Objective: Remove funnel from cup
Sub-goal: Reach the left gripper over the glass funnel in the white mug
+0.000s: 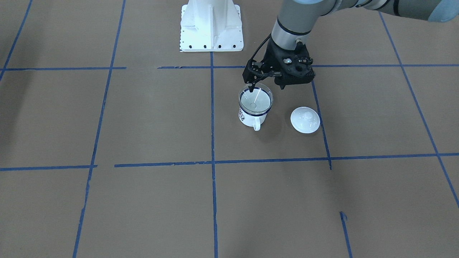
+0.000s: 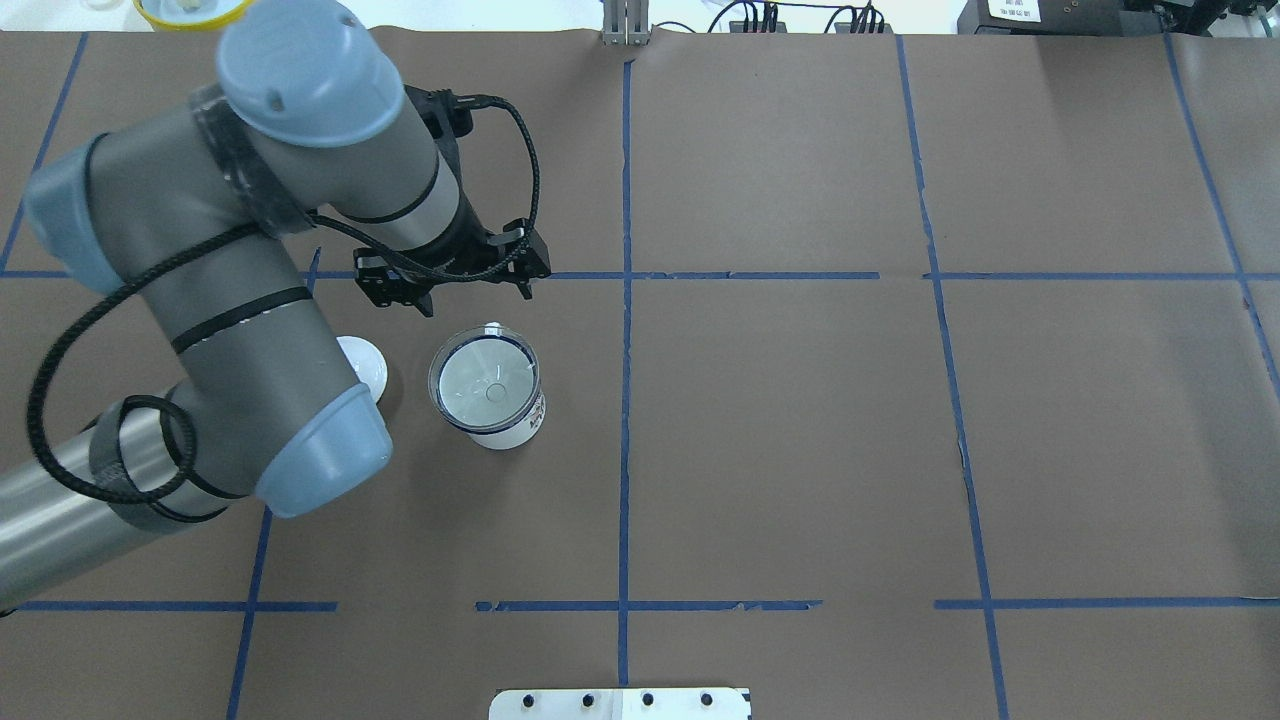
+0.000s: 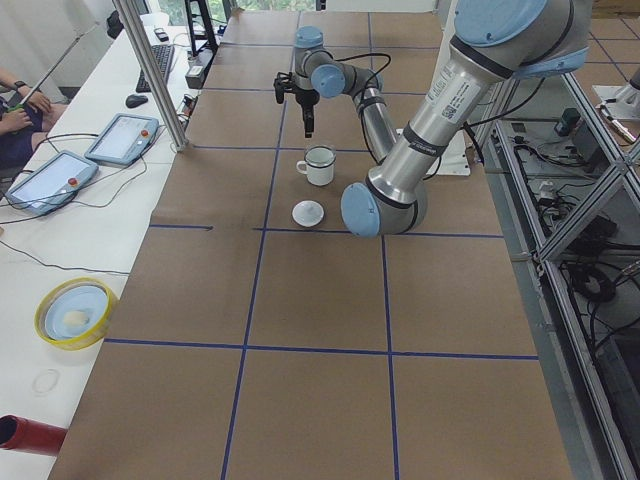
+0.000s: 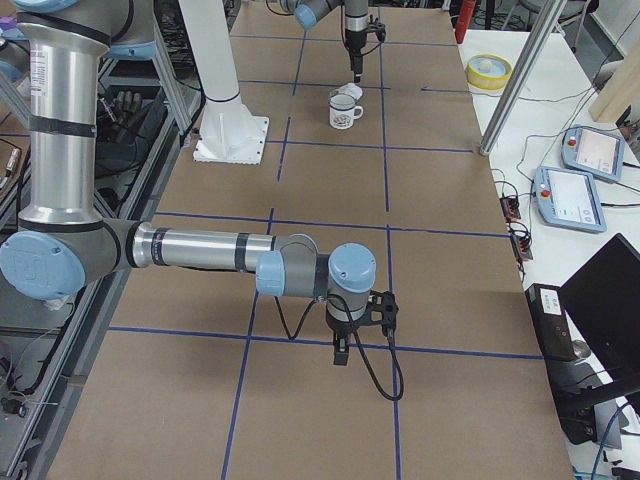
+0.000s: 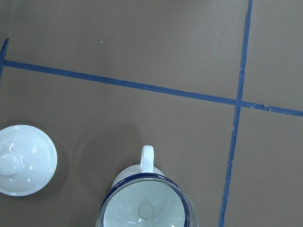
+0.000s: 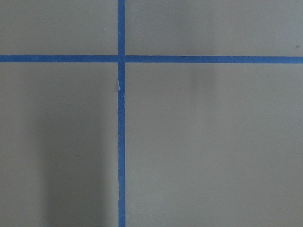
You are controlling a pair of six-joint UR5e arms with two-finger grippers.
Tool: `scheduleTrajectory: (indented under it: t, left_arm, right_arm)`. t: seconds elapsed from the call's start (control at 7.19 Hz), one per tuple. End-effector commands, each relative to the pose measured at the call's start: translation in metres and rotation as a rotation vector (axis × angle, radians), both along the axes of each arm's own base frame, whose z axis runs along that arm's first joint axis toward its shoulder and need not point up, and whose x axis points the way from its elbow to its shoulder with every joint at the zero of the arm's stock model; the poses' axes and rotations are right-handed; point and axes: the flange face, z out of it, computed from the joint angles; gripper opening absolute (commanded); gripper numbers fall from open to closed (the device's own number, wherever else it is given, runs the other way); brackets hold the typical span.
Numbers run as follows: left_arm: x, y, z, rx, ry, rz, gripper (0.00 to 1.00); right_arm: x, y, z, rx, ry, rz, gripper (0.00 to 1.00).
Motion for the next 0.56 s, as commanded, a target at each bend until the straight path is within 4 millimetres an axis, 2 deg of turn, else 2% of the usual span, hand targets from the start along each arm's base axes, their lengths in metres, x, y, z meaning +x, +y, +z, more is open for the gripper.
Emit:
scheduleTrajectory:
  t: [0.0, 0.28, 0.42]
  left_arm:
    - [0.051, 0.003, -0.001, 0.007, -0.073, 0.013, 1.00]
    - [0.080, 0.027, 0.011, 0.016, -0.106, 0.050, 0.86]
    - [0.083, 0.028, 0.013, 0.013, -0.108, 0.054, 0.73]
  right_arm:
    - [0.000, 0.000, 0.000, 0.000, 0.000, 0.000, 1.00]
    - [0.000, 0.000, 0.000, 0.000, 0.000, 0.000, 1.00]
    - [0.000, 0.000, 0.000, 0.000, 0.000, 0.000, 1.00]
